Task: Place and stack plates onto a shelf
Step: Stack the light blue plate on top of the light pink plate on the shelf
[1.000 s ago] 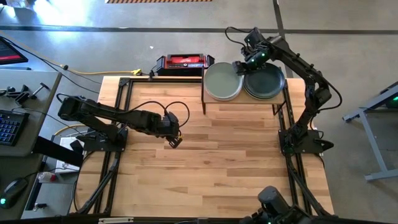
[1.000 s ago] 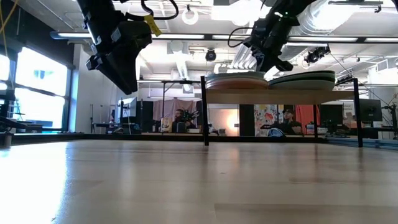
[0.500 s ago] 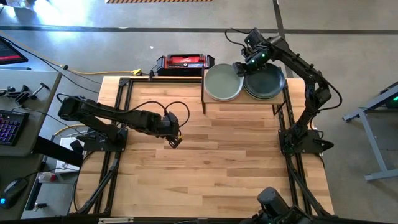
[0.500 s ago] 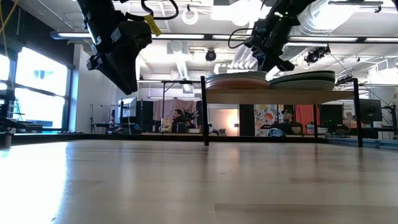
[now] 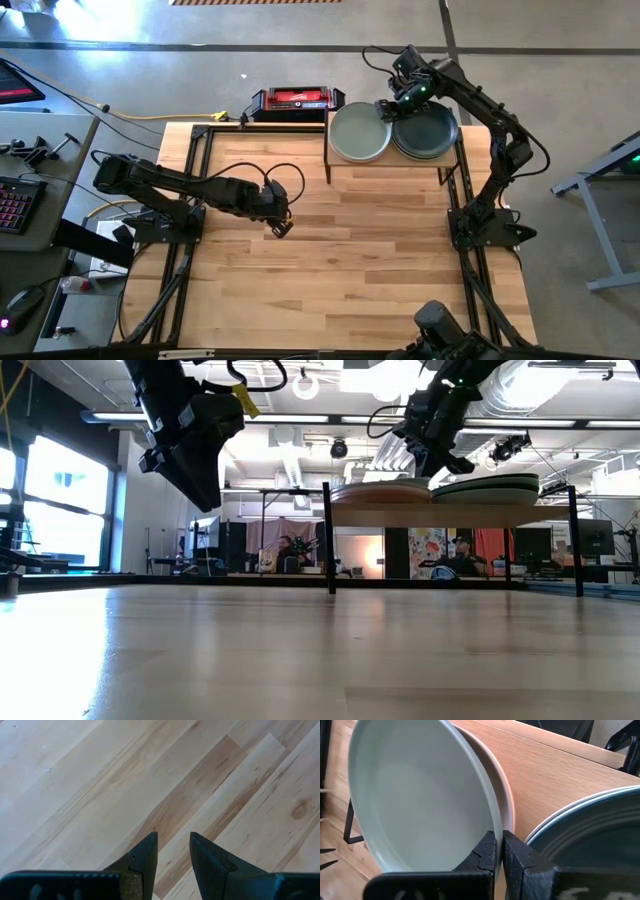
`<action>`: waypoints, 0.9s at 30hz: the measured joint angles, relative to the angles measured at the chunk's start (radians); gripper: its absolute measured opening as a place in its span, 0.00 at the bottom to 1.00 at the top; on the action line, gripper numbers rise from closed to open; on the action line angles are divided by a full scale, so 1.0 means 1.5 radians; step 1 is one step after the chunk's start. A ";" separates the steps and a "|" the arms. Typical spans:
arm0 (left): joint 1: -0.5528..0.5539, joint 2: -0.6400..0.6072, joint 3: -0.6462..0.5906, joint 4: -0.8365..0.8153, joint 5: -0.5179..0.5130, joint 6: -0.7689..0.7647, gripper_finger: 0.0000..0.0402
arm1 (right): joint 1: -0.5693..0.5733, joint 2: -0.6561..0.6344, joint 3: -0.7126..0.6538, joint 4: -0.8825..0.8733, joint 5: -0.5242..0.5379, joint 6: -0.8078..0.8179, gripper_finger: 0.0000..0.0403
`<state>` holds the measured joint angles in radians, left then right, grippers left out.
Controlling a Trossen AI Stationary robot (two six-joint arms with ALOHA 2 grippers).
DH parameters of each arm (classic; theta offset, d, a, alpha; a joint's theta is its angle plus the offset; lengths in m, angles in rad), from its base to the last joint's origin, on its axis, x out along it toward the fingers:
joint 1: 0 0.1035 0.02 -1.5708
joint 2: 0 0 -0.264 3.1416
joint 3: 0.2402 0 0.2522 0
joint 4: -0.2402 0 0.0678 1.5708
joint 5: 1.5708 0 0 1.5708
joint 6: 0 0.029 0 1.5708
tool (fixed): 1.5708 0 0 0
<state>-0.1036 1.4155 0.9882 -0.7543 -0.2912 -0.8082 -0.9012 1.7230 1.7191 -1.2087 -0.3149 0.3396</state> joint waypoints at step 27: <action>0.000 0.000 0.000 0.000 0.000 0.000 0.25 | -0.006 0.000 0.000 -0.024 0.004 0.018 0.00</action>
<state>-0.1036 1.4155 0.9882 -0.7536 -0.2912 -0.8085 -0.9096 1.7233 1.7191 -1.2453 -0.3095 0.3662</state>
